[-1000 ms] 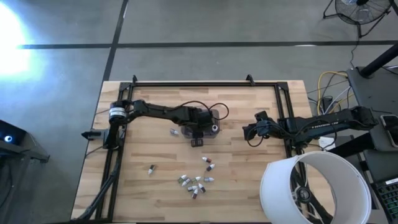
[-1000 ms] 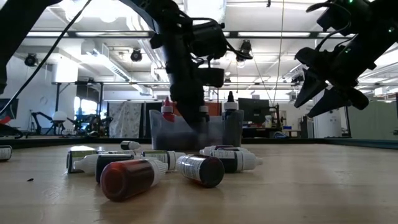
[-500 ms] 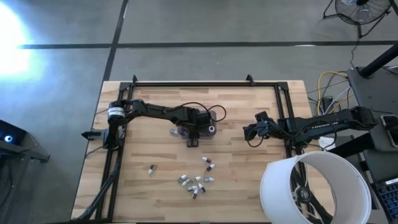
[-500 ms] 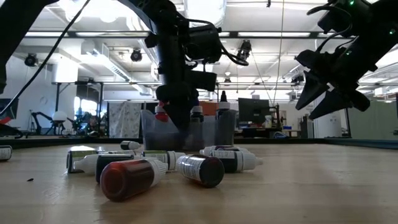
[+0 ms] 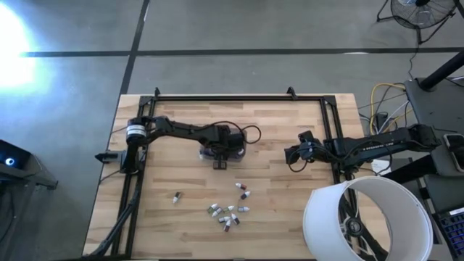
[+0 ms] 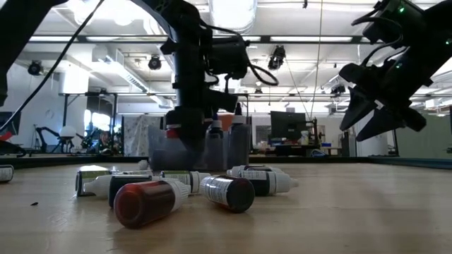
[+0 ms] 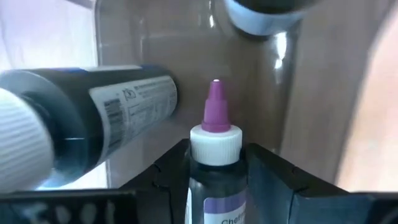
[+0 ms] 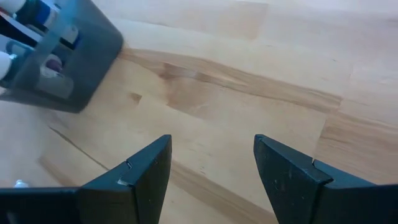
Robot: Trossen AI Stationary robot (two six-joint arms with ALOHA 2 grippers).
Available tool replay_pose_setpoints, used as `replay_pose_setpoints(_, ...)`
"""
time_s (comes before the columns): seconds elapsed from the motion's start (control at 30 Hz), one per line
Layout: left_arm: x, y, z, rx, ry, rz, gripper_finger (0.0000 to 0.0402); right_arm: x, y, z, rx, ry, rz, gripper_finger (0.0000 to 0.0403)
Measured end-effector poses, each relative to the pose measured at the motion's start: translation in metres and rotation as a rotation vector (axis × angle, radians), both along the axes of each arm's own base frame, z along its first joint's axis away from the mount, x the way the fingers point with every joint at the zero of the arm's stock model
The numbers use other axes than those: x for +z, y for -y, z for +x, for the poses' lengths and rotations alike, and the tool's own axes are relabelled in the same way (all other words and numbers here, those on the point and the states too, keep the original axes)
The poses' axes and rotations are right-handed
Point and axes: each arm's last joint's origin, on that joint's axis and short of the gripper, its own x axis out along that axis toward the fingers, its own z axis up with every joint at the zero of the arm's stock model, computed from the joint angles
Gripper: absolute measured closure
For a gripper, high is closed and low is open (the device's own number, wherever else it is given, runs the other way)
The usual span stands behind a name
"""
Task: Pick & Place food coloring
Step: Put the large violet food coloring bottle into the black bin
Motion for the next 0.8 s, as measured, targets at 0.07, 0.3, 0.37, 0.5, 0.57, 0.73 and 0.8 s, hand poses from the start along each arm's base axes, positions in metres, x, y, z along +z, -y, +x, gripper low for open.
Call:
replay_pose_setpoints(0.07,-0.001,-0.001,0.000,-0.009,-0.004,0.003,0.0278,-0.001,0.000,-0.001,-0.002,-0.004,0.001,0.0181)
replay_pose_setpoints(0.3,-0.001,-0.001,0.001,-0.017,0.001,0.004,0.0281,-0.003,0.000,-0.001,-0.002,-0.006,0.001,0.0181)
replay_pose_setpoints(0.37,-0.001,-0.001,0.001,-0.017,0.008,0.005,0.0290,-0.003,0.000,-0.001,-0.002,-0.006,0.001,0.0181)
replay_pose_setpoints(0.5,0.001,-0.001,0.003,-0.017,0.025,0.006,0.0316,-0.003,0.000,-0.001,-0.002,-0.005,0.001,0.0181)
replay_pose_setpoints(0.57,0.003,-0.001,0.005,-0.018,0.039,0.007,0.0326,-0.002,0.000,-0.001,-0.002,-0.005,0.001,0.0181)
replay_pose_setpoints(0.73,0.011,-0.002,0.010,-0.015,0.064,0.020,0.0334,-0.003,0.000,-0.001,-0.006,-0.003,0.004,0.0181)
replay_pose_setpoints(0.8,0.016,-0.002,0.011,-0.011,0.068,0.023,0.0334,-0.003,0.000,-0.001,-0.014,0.002,0.010,0.0181)
